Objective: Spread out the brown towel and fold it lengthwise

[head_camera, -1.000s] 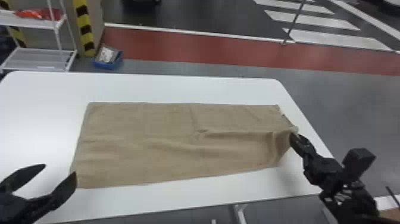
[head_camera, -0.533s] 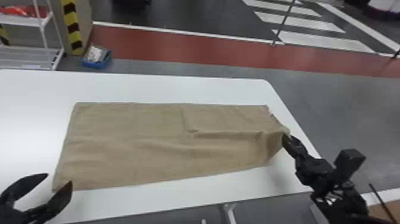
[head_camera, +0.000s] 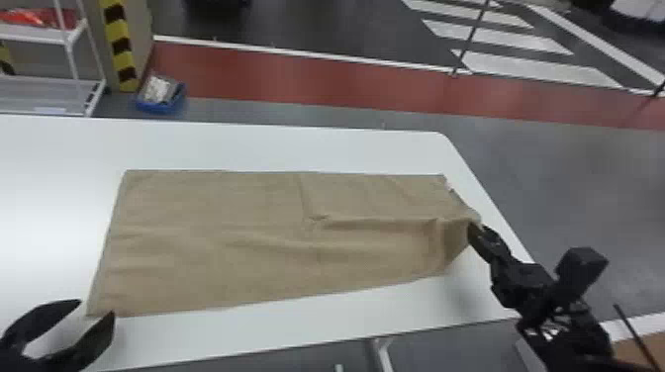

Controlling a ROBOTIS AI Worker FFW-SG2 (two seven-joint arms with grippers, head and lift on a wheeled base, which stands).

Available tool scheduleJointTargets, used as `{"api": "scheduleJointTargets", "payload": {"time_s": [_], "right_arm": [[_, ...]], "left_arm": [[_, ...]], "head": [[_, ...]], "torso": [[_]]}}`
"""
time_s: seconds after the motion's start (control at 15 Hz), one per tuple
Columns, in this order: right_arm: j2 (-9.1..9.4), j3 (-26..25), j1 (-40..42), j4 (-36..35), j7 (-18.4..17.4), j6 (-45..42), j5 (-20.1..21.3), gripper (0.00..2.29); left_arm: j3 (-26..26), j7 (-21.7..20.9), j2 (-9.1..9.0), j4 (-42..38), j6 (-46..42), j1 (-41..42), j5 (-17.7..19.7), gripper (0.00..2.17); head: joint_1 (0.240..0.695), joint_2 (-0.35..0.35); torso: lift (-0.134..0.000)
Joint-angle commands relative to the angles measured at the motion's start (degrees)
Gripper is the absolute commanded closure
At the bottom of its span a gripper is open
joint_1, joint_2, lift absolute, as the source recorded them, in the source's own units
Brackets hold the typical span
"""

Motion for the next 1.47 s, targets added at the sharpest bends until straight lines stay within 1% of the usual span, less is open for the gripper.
{"api": "scheduleJointTargets", "payload": {"time_s": [0.0, 0.07, 0.4, 0.53, 0.6, 0.67, 0.73, 0.8, 0.93, 1.0, 1.07, 1.2, 1.27, 1.4], "right_arm": [[0.06, 0.0, 0.0, 0.0, 0.0, 0.0, 0.0, 1.66], [0.06, 0.0, 0.0, 0.0, 0.0, -0.2, 0.0, 1.66], [0.06, 0.0, 0.0, 0.4, 0.0, -0.2, 0.0, 1.66], [0.06, 0.0, 0.0, 0.4, 0.0, -0.2, -0.1, 1.66], [0.06, 0.0, 0.0, 0.4, 0.0, -0.4, -0.1, 1.66], [0.06, -0.2, 0.0, 0.4, 0.1, -0.4, -0.1, 1.66], [0.06, -0.4, 0.0, 0.4, 0.1, -0.4, -0.1, 1.66], [0.06, -0.4, 0.0, 0.4, 0.1, -0.2, -0.2, 1.66], [0.06, -0.4, -0.3, 0.4, 0.1, 0.2, -0.3, 1.66], [-0.12, -0.5, -0.5, 0.0, 0.3, 3.2, -0.4, 1.66], [-0.56, -1.1, -1.3, -0.3, 1.5, 7.9, -0.4, 1.66], [-0.73, -2.6, -3.3, -2.5, 4.0, 18.8, 0.1, 1.66], [-0.73, -2.6, -3.3, -3.7, 4.0, 20.4, 0.5, 1.66], [-0.73, -2.5, -3.3, -6.6, 4.0, 24.3, 2.3, 1.66]], "left_arm": [[0.0, 0.0, 0.25, 0.0, 0.7, -0.2, -0.2, 0.55], [-0.1, 0.0, 0.25, 0.0, 1.1, -0.4, -0.8, 0.55], [-0.5, 0.0, 0.34, 0.9, 2.5, -1.8, -1.0, 0.55], [-1.1, 0.0, 0.34, 1.5, 2.5, -2.3, -1.5, 0.73], [-1.2, -0.1, 0.34, 1.6, 3.5, -2.3, -1.7, 0.74], [-1.2, 0.0, 0.43, 1.5, 3.4, -2.2, -1.9, 1.06], [-1.0, 0.1, 0.43, 1.2, 2.8, -2.0, -1.5, 1.43], [-0.6, 0.0, 0.51, 0.7, 2.6, -1.7, -0.7, 1.48], [0.3, -0.1, 0.6, -1.0, 2.8, -1.1, 0.7, 1.48], [0.6, -0.3, 0.6, -2.2, 3.2, -1.0, 1.6, 1.48], [1.2, -0.4, 0.69, -3.9, 4.8, -0.9, 2.4, 1.48], [3.0, -0.5, 0.87, -6.8, 7.9, -1.0, 5.1, 1.48], [3.7, -0.6, 0.95, -7.9, 9.7, -1.3, 6.5, 1.48], [4.0, -0.4, 1.04, -9.9, 11.8, -2.0, 7.2, 1.48]], "head": [[0.695, -0.263], [0.695, -0.262], [0.695, -0.257], [0.695, -0.258], [0.695, -0.259], [0.695, -0.262], [0.695, -0.263], [0.695, -0.264], [0.695, -0.266], [0.695, -0.266], [0.695, -0.264], [0.695, -0.259], [0.695, -0.255], [0.695, -0.242]], "torso": [[-0.12], [-0.12], [-0.12], [-0.12], [-0.12], [-0.12], [-0.12], [-0.12], [-0.12], [-0.12], [-0.12], [-0.12], [-0.12], [-0.12]]}}
